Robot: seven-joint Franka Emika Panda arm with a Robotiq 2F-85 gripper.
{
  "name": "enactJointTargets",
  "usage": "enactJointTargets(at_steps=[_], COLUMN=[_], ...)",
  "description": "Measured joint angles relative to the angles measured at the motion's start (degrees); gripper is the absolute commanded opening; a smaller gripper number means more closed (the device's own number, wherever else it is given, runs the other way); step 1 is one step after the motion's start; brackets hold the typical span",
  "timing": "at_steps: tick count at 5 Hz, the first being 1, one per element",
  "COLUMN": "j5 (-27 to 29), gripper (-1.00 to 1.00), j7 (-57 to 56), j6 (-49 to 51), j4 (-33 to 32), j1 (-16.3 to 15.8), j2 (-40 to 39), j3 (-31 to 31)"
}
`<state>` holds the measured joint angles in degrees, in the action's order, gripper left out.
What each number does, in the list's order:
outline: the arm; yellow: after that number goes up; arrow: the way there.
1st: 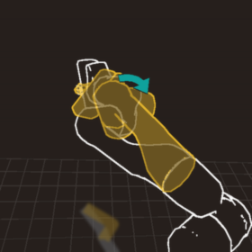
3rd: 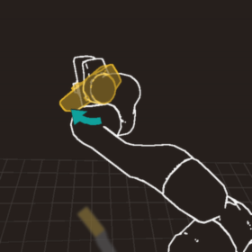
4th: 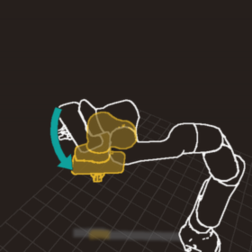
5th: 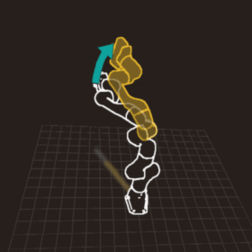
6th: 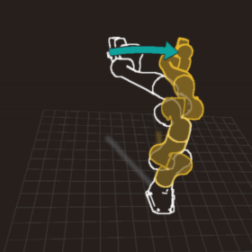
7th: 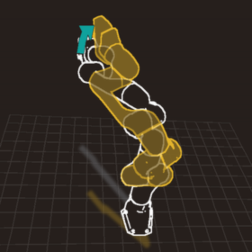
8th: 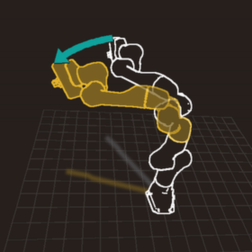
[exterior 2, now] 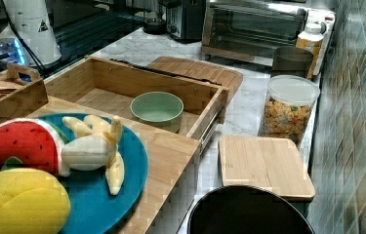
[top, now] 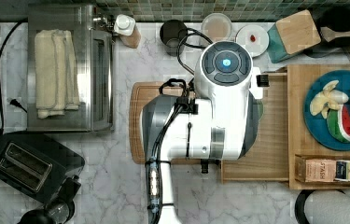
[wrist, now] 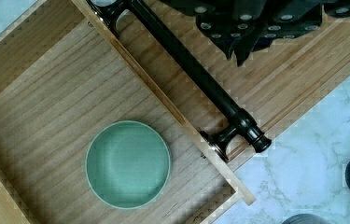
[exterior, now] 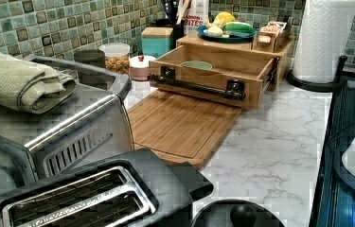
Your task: Close the drawer.
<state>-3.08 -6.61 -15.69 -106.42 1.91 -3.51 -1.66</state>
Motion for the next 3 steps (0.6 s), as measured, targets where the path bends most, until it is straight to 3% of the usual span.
enactJointTargets(at_steps=[3], j5=[-0.1], gripper=[-1.00], j7=[-5.0], j6=[-3.1], j4=[-1.6], j1=[0.0], j2=[-0.1], j3=[-0.1])
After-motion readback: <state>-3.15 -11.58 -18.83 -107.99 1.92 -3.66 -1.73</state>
